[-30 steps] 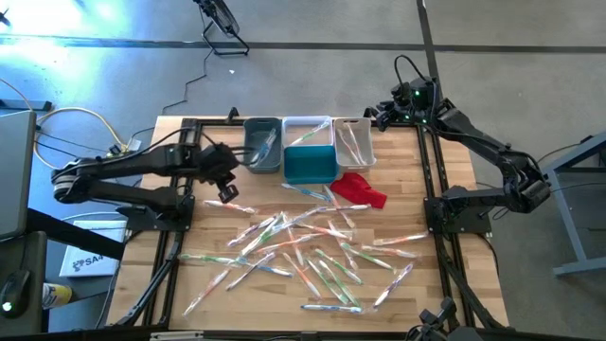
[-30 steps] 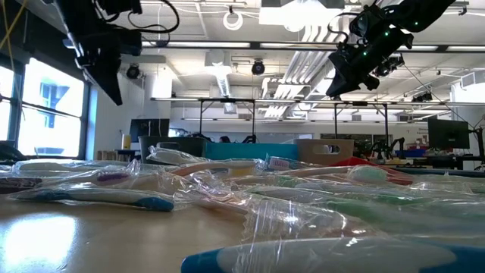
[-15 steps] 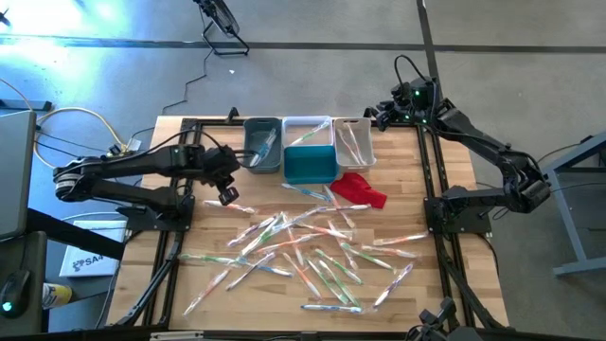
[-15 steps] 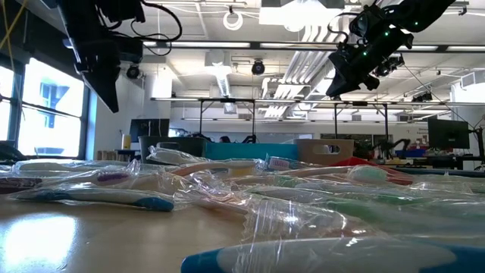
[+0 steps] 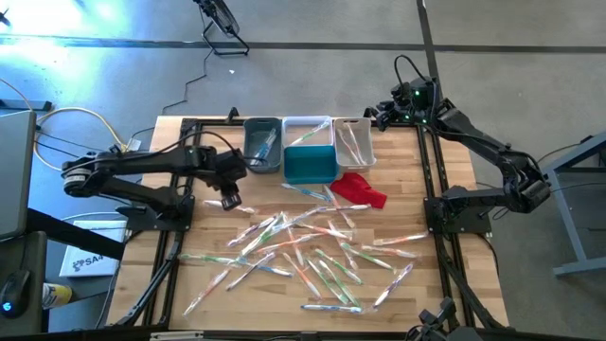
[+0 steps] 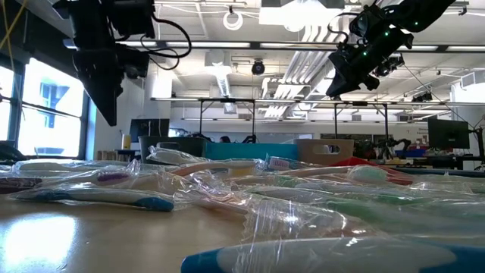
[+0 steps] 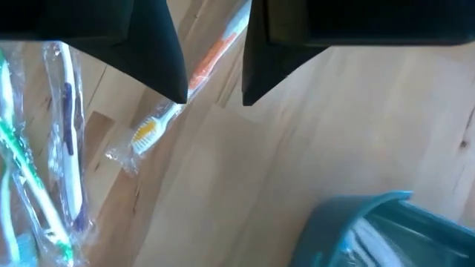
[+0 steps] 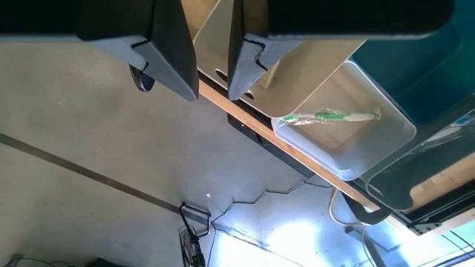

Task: Pick & Place Toothbrushes
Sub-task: Put the orange toothbrush into the white bin

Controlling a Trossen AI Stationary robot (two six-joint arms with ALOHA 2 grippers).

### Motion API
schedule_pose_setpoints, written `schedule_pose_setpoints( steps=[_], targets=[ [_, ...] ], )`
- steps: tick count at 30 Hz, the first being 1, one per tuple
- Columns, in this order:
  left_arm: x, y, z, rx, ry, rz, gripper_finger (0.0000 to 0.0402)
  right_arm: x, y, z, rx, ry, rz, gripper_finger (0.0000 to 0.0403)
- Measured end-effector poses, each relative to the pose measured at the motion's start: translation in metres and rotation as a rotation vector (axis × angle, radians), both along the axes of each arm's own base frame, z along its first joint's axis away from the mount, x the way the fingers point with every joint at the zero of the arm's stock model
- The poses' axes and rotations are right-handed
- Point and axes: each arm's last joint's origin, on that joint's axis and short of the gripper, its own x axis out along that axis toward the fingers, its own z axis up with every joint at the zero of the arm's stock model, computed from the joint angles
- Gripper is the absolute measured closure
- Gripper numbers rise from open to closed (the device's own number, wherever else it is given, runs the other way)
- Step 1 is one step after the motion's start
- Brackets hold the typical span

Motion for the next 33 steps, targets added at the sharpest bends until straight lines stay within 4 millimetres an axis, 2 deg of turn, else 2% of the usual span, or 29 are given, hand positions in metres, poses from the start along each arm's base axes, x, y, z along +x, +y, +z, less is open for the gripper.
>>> schedule_pose_setpoints(
  steps=[11,20,26,33],
  targets=[
    [0.013,0.003,-0.018,-0.033,0.097,-0.011,0.0280,0.000,0.000,0.000,0.000,0.000,-0.001,0.0336],
    [0.024,0.003,-0.035,-0.107,0.159,-0.114,0.0280,0.000,0.000,0.000,0.006,-0.006,-0.006,0.0336],
    [0.033,-0.001,-0.041,-0.200,0.127,-0.147,0.0280,0.000,0.000,-0.001,0.013,-0.002,-0.005,0.0336],
    [0.043,-0.012,-0.051,-0.143,0.162,-0.200,0.0280,-0.001,0.001,-0.002,0.022,0.006,-0.007,0.0336]
  ],
)
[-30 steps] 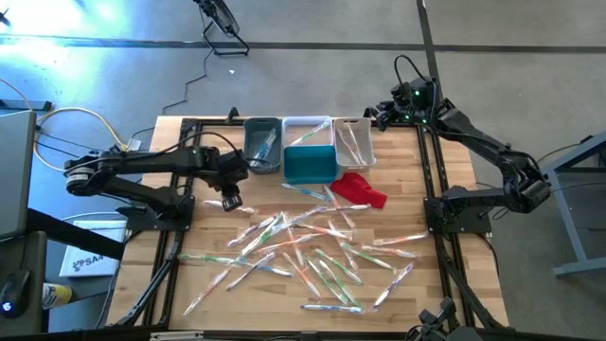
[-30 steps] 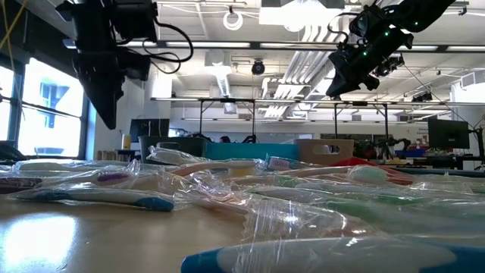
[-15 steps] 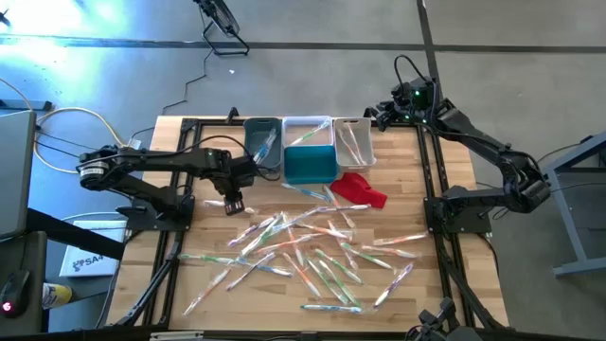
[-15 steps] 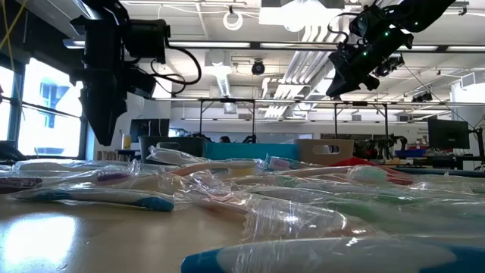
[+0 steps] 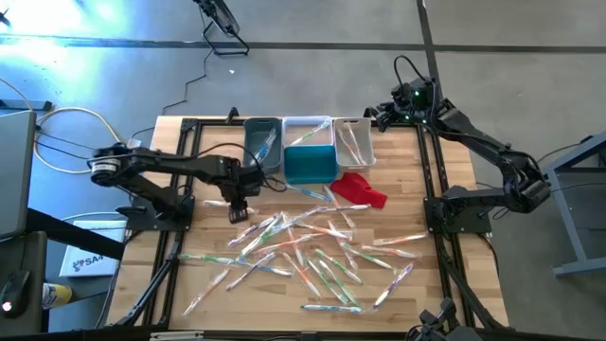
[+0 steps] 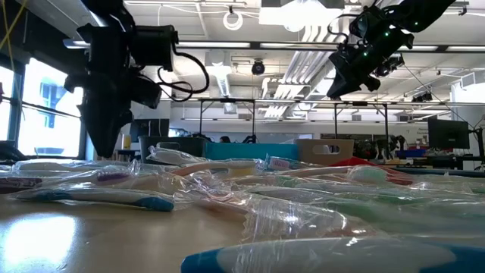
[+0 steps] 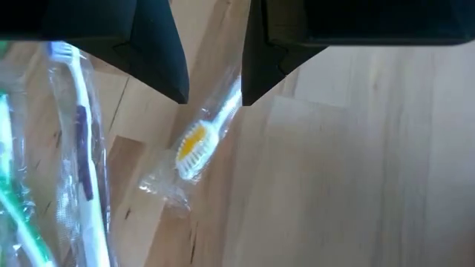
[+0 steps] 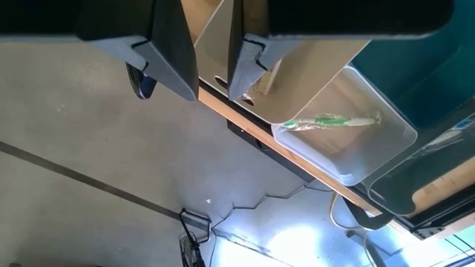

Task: Pick & Place Toothbrushes
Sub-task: Put the orange toothbrush into the white bin

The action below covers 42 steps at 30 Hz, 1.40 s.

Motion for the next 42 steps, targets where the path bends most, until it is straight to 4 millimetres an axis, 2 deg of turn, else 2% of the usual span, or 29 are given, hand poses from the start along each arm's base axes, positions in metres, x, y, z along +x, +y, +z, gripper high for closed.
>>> schedule_pose_setpoints(
  steps=[10,16,24,35,42],
  targets=[
    [0.015,-0.016,-0.023,0.085,0.065,-0.070,0.0280,0.000,0.000,0.000,-0.001,0.003,0.000,0.0336],
    [0.023,-0.014,-0.036,0.088,0.086,-0.036,0.0280,0.000,0.000,0.000,0.000,0.003,0.000,0.0336],
    [0.025,-0.014,-0.041,0.082,0.103,-0.020,0.0283,0.000,0.000,0.000,0.001,0.003,0.000,0.0336],
    [0.025,-0.014,-0.042,0.077,0.105,-0.014,0.0367,0.000,0.000,0.000,0.001,0.003,0.000,0.0336],
    [0.025,-0.015,-0.042,0.050,0.107,-0.023,0.0388,0.000,0.000,0.000,0.001,0.004,0.000,0.0336]
  ],
)
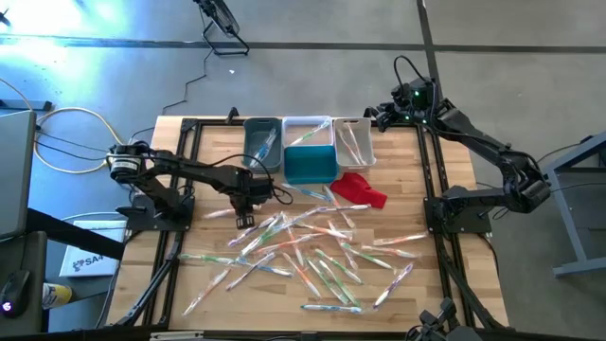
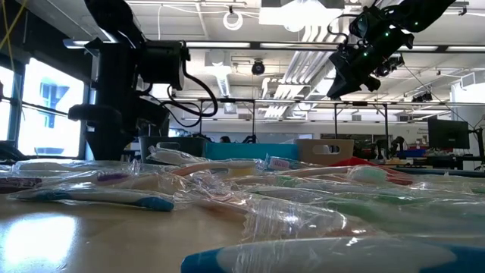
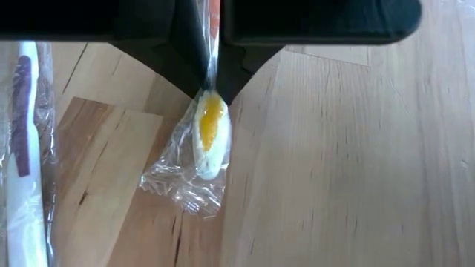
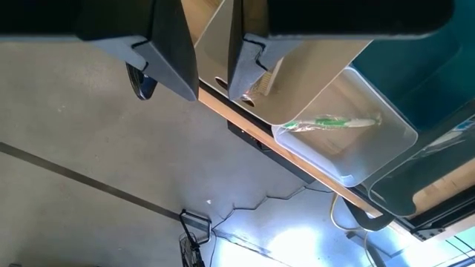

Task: Pick & Place Toothbrushes
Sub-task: Put the orange toothbrush into the white bin

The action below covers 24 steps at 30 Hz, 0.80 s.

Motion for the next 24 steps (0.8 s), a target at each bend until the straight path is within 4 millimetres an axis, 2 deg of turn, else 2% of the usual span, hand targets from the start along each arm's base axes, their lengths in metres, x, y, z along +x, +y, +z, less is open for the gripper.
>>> schedule_pose_setpoints(
  steps=[24],
  targets=[
    [-0.0004,-0.0001,-0.0005,0.000,0.004,0.001,0.0387,0.0000,0.0000,0.0000,-0.005,0.005,0.004,0.0336]
  ],
)
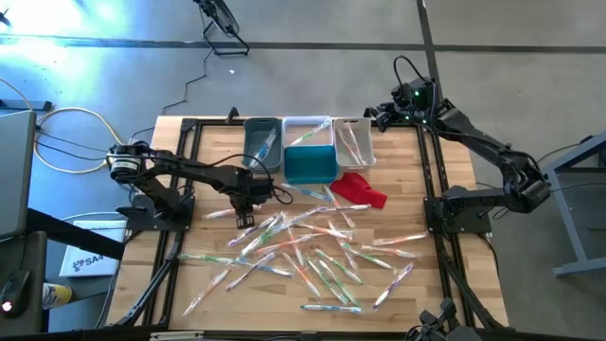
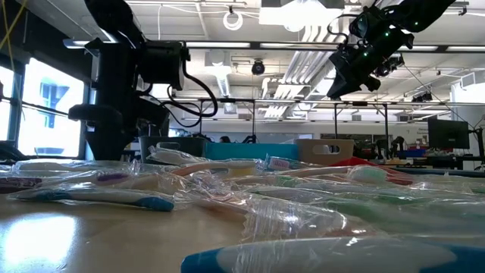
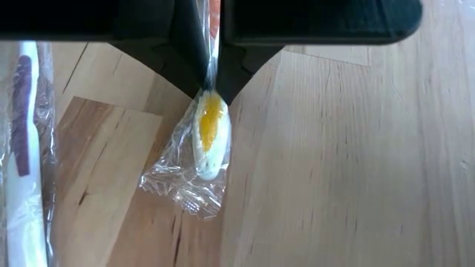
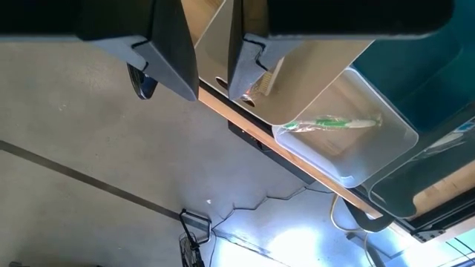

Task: Pick & Place Toothbrushes
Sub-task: Put the orange toothbrush into the white bin

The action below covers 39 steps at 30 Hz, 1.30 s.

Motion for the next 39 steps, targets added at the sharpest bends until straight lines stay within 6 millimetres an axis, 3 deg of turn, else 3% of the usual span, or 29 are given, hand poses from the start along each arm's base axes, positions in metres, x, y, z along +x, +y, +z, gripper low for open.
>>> schedule_pose_setpoints(
  steps=[10,15,24,33,39],
  targets=[
    [0.006,0.000,0.015,-0.016,-0.050,-0.004,0.0387,0.000,0.000,0.000,-0.016,0.016,0.014,0.0336],
    [0.005,0.000,0.035,-0.024,-0.071,-0.004,0.0387,0.000,0.000,0.000,-0.029,0.030,0.026,0.0336],
    [0.013,0.006,0.090,-0.005,-0.235,0.016,0.0387,0.000,0.000,0.000,-0.051,0.051,0.047,0.0336],
    [0.029,0.061,0.168,0.159,-0.506,0.183,0.0387,0.000,0.000,0.000,-0.058,0.058,0.055,0.0336],
    [0.029,0.106,0.230,0.307,-0.806,0.218,0.0387,0.001,0.001,0.000,-0.050,0.042,0.082,0.0336]
  ],
)
